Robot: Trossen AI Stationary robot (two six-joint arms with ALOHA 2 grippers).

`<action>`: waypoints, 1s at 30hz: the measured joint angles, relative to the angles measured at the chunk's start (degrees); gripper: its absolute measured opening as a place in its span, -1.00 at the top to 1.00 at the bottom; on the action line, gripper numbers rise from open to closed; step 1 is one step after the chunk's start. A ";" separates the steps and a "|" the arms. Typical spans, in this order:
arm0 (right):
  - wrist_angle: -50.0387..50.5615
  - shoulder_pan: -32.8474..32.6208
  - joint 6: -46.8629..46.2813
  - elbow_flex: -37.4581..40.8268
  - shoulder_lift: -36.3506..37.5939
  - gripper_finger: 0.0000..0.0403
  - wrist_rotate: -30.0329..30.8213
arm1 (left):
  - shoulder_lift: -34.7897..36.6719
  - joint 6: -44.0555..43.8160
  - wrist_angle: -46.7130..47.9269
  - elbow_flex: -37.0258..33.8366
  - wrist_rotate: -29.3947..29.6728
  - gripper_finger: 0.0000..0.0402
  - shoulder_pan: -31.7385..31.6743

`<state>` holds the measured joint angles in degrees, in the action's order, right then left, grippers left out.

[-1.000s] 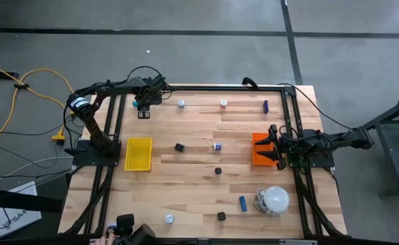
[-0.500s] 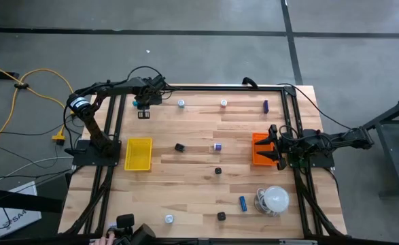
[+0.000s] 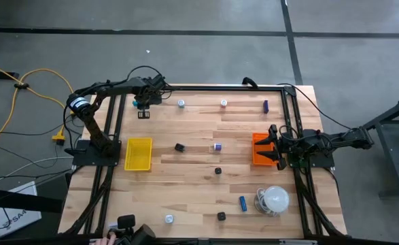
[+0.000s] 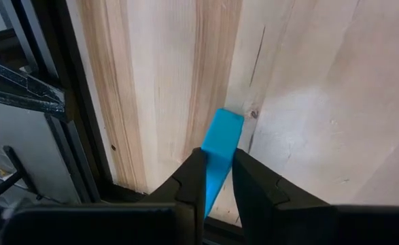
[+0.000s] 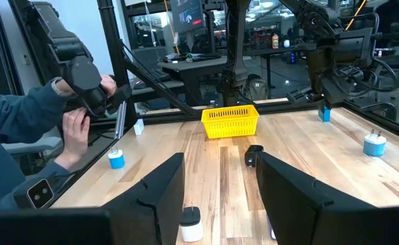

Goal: Pick & Place Office items
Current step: Put the light blue digital timer into the yellow bin

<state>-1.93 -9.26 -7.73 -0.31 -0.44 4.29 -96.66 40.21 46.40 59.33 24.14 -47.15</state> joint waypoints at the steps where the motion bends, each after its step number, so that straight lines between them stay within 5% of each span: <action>1: 0.02 -0.01 -0.02 0.01 0.02 0.16 0.00 | 0.00 0.00 0.02 0.00 -0.02 0.75 0.04; 14: 0.01 0.00 -0.01 0.00 0.00 0.16 0.00 | 0.17 -0.82 -0.06 0.13 -0.20 0.99 0.10; 30: 0.01 0.01 -0.02 0.01 0.00 0.16 0.00 | 0.12 -1.06 0.06 0.05 -0.40 0.99 0.10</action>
<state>-1.93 -9.26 -7.74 -0.30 -0.44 4.29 -96.54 39.16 46.46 59.39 23.74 -47.05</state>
